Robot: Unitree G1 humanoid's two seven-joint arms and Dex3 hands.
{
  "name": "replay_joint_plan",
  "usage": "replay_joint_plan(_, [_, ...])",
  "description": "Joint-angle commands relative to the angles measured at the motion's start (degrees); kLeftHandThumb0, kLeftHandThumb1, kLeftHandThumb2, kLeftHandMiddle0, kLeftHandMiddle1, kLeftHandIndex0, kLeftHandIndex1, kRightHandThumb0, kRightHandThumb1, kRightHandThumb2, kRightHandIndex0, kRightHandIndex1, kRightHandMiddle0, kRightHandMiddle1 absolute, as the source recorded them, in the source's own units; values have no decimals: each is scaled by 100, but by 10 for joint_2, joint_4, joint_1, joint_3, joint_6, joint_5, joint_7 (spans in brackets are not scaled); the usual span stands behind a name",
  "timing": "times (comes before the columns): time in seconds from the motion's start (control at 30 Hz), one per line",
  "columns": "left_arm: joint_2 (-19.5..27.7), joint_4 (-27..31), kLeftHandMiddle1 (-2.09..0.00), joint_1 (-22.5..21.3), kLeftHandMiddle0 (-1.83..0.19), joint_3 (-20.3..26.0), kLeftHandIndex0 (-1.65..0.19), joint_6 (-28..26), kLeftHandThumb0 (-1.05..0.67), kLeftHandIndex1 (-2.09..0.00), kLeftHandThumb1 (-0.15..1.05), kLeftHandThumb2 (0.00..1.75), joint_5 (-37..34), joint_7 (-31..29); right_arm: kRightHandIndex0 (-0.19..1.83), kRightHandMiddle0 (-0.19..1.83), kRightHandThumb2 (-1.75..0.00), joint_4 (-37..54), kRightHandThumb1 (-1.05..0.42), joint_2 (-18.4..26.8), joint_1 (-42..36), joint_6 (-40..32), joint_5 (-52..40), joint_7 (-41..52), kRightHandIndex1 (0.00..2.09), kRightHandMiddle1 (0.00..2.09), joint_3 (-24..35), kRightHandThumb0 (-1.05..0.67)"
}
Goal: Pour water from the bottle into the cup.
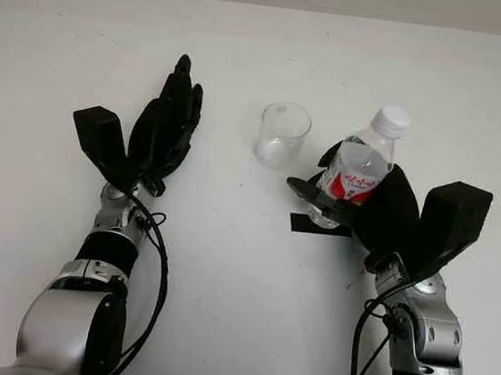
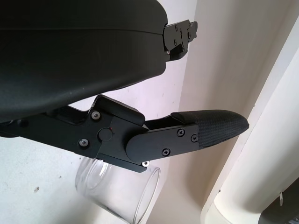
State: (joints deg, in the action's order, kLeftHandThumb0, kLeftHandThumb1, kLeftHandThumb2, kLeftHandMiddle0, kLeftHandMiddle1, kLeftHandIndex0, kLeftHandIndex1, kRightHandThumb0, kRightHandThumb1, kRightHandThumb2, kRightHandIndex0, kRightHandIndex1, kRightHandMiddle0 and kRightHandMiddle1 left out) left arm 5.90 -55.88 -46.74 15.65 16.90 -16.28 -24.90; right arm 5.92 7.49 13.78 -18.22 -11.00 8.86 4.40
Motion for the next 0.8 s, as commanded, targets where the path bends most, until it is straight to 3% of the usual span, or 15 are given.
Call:
replay_joint_plan(0.0, [4,-4,0,13,19,0,19,0,-81,0,105,60,0,-3,124,78,-19,4,-105,4,-11,4,3,2,209,209,1,-29])
replay_joint_plan(0.5, [8,-4,0,12,19,-2,19,-6,-81,0,105,61,3,-3,102,61,-11,-10,-105,6,-17,2,45,-9,209,209,-11,-31])
replay_joint_plan(0.6, [8,-5,0,13,19,-2,19,-2,-81,0,105,61,3,-7,77,48,-7,-16,-102,8,-18,9,45,0,209,209,-11,-33])
replay_joint_plan(0.63, [8,-5,0,13,19,-2,19,-1,-81,0,105,62,3,-7,49,29,-5,-17,-99,9,-19,11,44,2,209,209,-11,-36])
replay_joint_plan(0.73, [8,-4,0,13,19,-3,19,-1,-81,0,105,62,4,-3,3,3,-5,-13,-95,23,-21,13,57,14,209,209,-18,-42])
replay_joint_plan(0.77, [8,-5,0,13,19,-3,19,-1,-81,0,105,62,4,-4,-10,-10,-5,-11,-93,32,-22,17,65,21,183,194,-24,-49])
